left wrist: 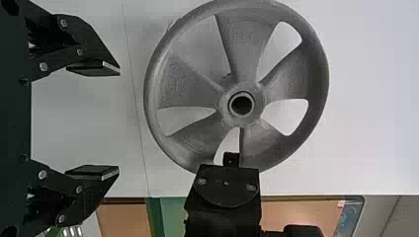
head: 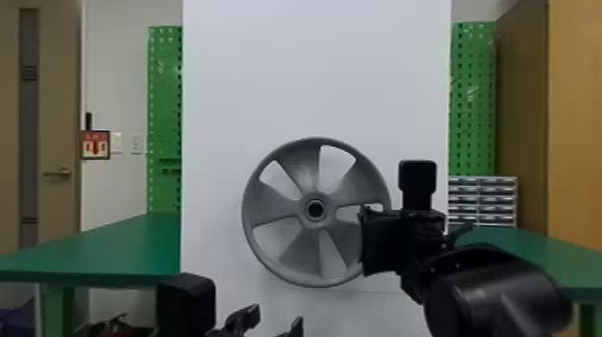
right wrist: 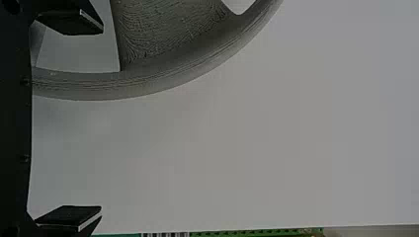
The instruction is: Hold the wheel and insert it
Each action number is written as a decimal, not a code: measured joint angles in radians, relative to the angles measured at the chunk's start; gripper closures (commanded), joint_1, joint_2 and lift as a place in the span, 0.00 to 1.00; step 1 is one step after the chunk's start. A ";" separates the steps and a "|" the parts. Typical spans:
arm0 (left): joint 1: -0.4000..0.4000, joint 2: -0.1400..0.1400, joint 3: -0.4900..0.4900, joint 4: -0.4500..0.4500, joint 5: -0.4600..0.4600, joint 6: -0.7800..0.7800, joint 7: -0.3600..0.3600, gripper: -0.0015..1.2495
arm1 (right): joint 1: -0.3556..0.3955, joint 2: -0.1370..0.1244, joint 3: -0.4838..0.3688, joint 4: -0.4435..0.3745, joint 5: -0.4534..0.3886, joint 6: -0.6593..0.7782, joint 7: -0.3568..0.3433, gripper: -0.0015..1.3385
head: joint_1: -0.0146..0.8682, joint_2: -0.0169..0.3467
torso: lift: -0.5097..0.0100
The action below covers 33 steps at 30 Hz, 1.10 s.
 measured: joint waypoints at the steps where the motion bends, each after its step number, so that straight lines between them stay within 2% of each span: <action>1: 0.000 0.000 0.000 0.000 0.000 0.000 0.000 0.43 | 0.001 0.000 0.001 0.000 -0.001 0.000 0.001 0.00 | 0.02 0.35 | 0.06; 4: 0.002 0.000 0.001 0.000 0.000 0.000 0.000 0.43 | 0.007 0.000 0.005 -0.014 -0.008 0.000 0.006 0.00 | 0.02 0.35 | 0.06; 10: 0.006 0.000 0.005 0.000 0.000 0.000 0.000 0.43 | 0.055 0.000 0.013 -0.118 -0.018 0.005 0.016 0.00 | 0.02 0.35 | 0.06; 17: 0.012 -0.001 0.016 -0.001 0.004 -0.001 0.000 0.43 | 0.133 0.000 0.013 -0.263 -0.015 0.031 0.050 0.00 | 0.02 0.35 | 0.06; 33: 0.019 -0.001 0.035 -0.014 0.005 -0.002 0.000 0.43 | 0.314 0.000 0.004 -0.486 0.009 0.070 0.122 0.00 | 0.02 0.35 | 0.06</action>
